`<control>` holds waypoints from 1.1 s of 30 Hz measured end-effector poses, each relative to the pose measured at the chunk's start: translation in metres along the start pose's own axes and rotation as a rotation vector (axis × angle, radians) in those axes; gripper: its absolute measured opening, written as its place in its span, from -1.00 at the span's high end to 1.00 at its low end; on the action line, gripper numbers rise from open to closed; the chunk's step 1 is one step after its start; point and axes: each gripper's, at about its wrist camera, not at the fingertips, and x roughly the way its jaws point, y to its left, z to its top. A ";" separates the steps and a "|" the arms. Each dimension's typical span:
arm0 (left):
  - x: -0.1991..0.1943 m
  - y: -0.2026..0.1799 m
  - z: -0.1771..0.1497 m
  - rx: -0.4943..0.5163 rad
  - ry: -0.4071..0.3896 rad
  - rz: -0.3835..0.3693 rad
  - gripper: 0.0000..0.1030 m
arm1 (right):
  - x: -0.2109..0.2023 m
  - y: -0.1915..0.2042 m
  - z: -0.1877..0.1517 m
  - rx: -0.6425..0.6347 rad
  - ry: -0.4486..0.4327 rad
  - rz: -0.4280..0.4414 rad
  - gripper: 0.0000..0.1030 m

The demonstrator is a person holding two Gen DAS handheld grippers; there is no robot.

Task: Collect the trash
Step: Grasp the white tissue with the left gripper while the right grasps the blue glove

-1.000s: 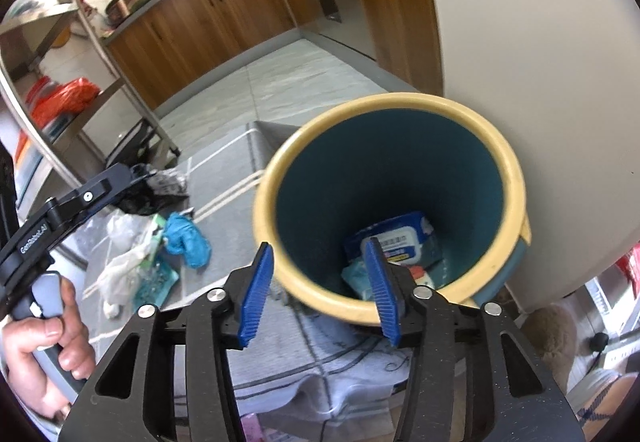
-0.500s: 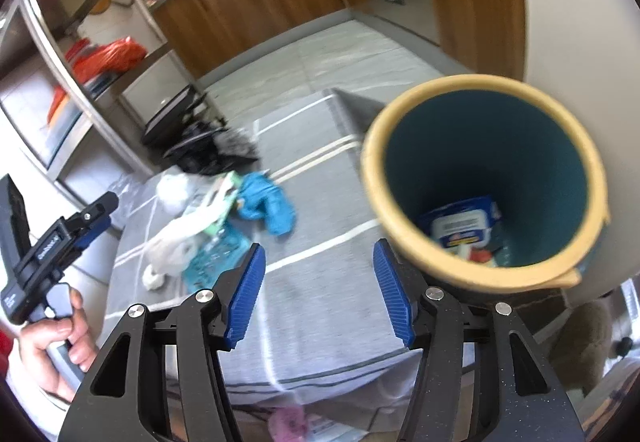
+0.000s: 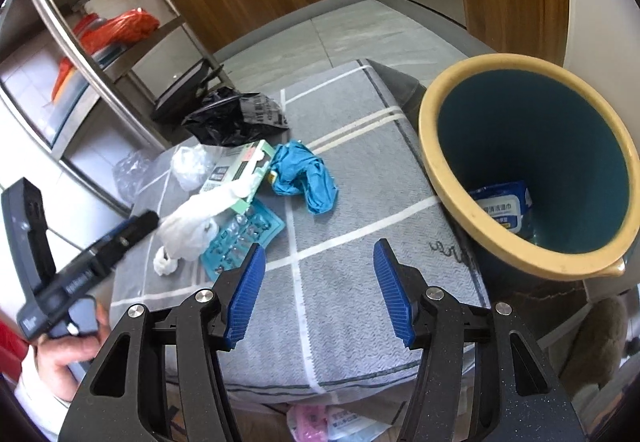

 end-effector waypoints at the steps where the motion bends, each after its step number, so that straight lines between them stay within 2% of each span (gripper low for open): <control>1: 0.006 -0.002 -0.001 0.010 0.025 0.000 -0.58 | 0.001 -0.001 0.001 0.001 0.002 -0.002 -0.13; 3: 0.015 -0.005 -0.003 0.014 0.058 0.004 -0.52 | 0.003 -0.002 0.001 0.003 0.008 -0.006 -0.13; 5: 0.022 -0.004 -0.004 0.004 0.087 -0.011 -0.33 | 0.005 -0.003 0.001 0.003 0.014 -0.008 -0.13; 7: 0.027 -0.002 -0.005 -0.013 0.119 -0.044 0.19 | 0.008 -0.003 0.002 0.003 0.020 -0.007 -0.13; 8: 0.028 -0.001 -0.005 -0.021 0.128 -0.059 0.35 | 0.010 -0.002 0.003 0.003 0.022 -0.006 -0.13; 9: 0.027 0.000 -0.006 -0.027 0.133 -0.067 0.59 | 0.012 -0.001 0.004 0.004 0.023 -0.003 -0.13; 10: 0.025 0.001 -0.006 -0.030 0.129 -0.068 0.67 | 0.013 -0.001 0.005 0.003 0.025 -0.001 -0.13; 13: 0.011 0.005 -0.004 -0.056 0.091 -0.098 0.74 | 0.017 0.000 0.010 -0.006 0.029 0.002 -0.13; 18: -0.016 0.016 0.004 -0.131 -0.006 -0.162 0.74 | 0.029 0.003 0.020 -0.014 0.036 0.012 -0.13; 23: -0.030 0.027 0.009 -0.199 -0.087 -0.179 0.74 | 0.043 0.004 0.037 -0.010 0.030 0.018 -0.13; 30: -0.030 0.032 0.014 -0.242 -0.103 -0.176 0.74 | 0.076 0.017 0.054 -0.102 0.060 0.005 -0.12; 33: -0.026 0.029 0.016 -0.243 -0.096 -0.171 0.74 | 0.094 0.026 0.053 -0.178 0.091 -0.033 0.06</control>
